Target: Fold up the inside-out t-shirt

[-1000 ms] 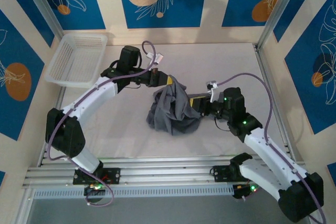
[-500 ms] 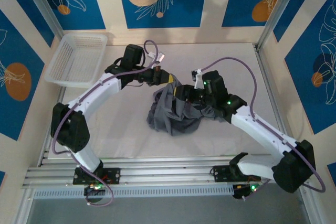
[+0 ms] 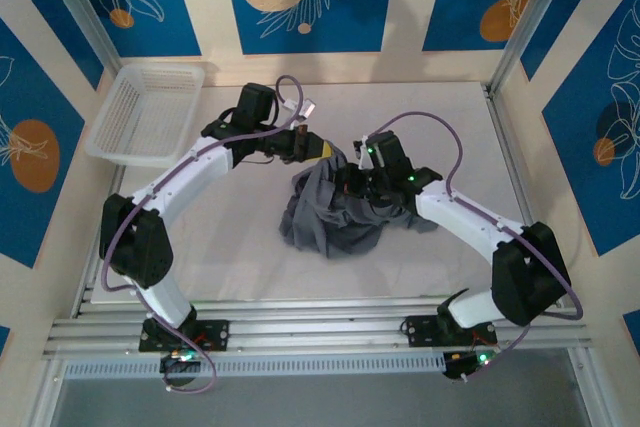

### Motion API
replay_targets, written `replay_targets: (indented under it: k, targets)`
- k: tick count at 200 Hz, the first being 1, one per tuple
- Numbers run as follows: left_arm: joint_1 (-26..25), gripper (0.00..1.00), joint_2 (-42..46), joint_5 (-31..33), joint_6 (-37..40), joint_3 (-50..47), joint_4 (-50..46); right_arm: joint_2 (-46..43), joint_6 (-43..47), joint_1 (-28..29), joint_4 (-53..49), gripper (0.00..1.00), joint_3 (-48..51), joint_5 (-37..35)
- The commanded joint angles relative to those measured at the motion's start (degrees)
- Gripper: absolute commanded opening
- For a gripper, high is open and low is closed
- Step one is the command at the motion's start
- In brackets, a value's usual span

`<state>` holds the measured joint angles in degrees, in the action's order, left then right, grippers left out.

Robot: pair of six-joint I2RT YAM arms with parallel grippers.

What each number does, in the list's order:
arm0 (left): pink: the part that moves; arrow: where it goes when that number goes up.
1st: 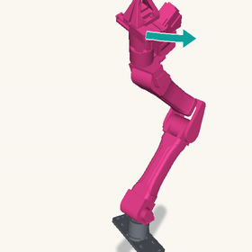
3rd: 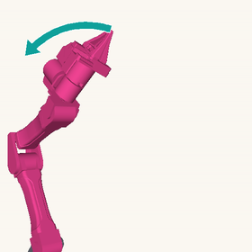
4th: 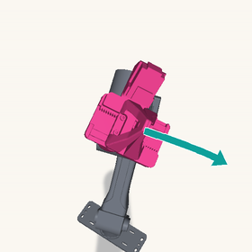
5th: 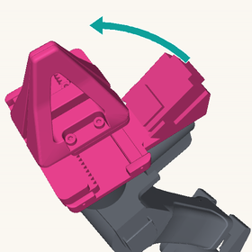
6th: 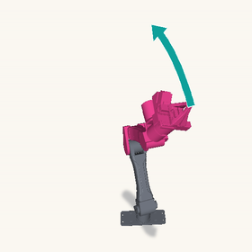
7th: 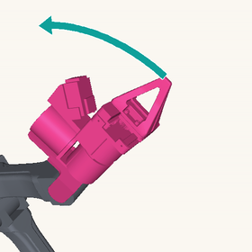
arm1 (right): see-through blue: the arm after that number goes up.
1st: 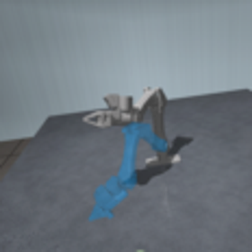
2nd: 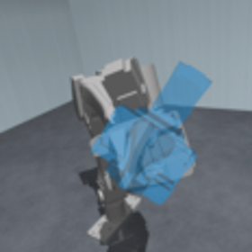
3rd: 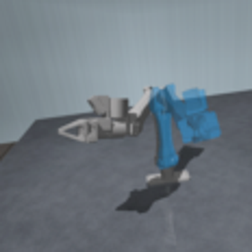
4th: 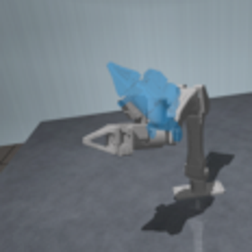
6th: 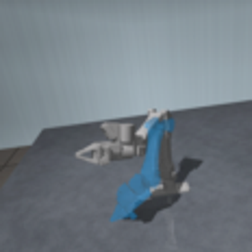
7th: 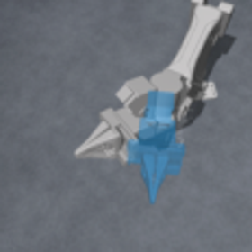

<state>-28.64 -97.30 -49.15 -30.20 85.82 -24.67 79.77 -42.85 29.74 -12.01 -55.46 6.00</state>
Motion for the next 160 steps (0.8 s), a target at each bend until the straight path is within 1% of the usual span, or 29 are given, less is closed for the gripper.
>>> replay_targets:
  k: [1,18,26,31,37,47,59,65,81,88,93,114,125,133,147,160]
  targets:
    - [1.4,0.0,0.0,5.7,5.5,2.8,-7.6,-6.2,-0.1,-2.1,4.0,0.0,1.5,8.3]
    - [3.7,0.0,-0.8,12.9,10.4,1.1,-11.1,-12.1,-3.8,-6.3,12.4,0.0,5.8,21.7]
    - [4.2,0.0,-1.8,16.4,13.3,0.6,-12.4,-14.8,-7.0,-8.4,17.1,0.0,7.9,26.6]
    - [4.4,0.0,-2.7,17.5,14.6,0.5,-12.6,-15.9,-9.2,-9.7,20.1,0.0,9.0,29.1]
    - [4.4,0.0,-3.8,17.4,15.7,1.0,-12.8,-17.1,-11.2,-11.0,23.0,0.0,10.1,31.9]
    - [4.3,0.0,-5.1,15.0,15.9,2.4,-12.6,-18.0,-13.6,-12.9,25.1,0.0,10.7,34.9]
    - [4.1,0.08,-4.5,12.0,14.7,2.7,-9.9,-17.4,-15.5,-14.6,25.4,0.0,10.5,38.0]
    - [4.0,0.15,-3.5,11.4,14.1,2.4,-8.4,-16.6,-16.2,-15.3,25.6,0.0,10.3,39.4]
    - [4.1,0.37,0.0,11.4,14.3,1.0,-6.7,-14.7,-17.5,-16.0,25.9,0.0,10.3,40.6]
    - [4.1,0.44,1.8,11.5,15.1,0.2,-6.8,-14.2,-17.8,-15.9,26.2,0.0,10.3,40.5]
    - [4.1,0.47,3.2,11.2,15.7,-0.6,-6.8,-13.9,-17.9,-15.9,26.2,0.0,10.4,40.3]
    - [3.6,0.47,9.9,9.2,18.9,-5.8,-6.5,-13.4,-17.1,-15.9,25.6,0.0,10.6,38.9]
    - [2.0,0.47,13.4,8.8,22.8,-8.4,-7.3,-13.2,-16.2,-15.9,24.9,0.0,10.6,38.5]
    - [-0.2,0.47,15.4,10.0,26.9,-10.0,-8.7,-12.9,-15.5,-15.9,24.4,0.0,10.3,38.6]
    - [-5.0,0.47,17.4,14.3,33.3,-12.3,-10.7,-12.2,-15.2,-15.9,23.8,0.0,9.8,39.2]
    - [-7.4,0.47,16.7,18.1,34.2,-13.4,-10.5,-11.6,-15.1,-15.8,23.8,0.0,9.3,39.7]
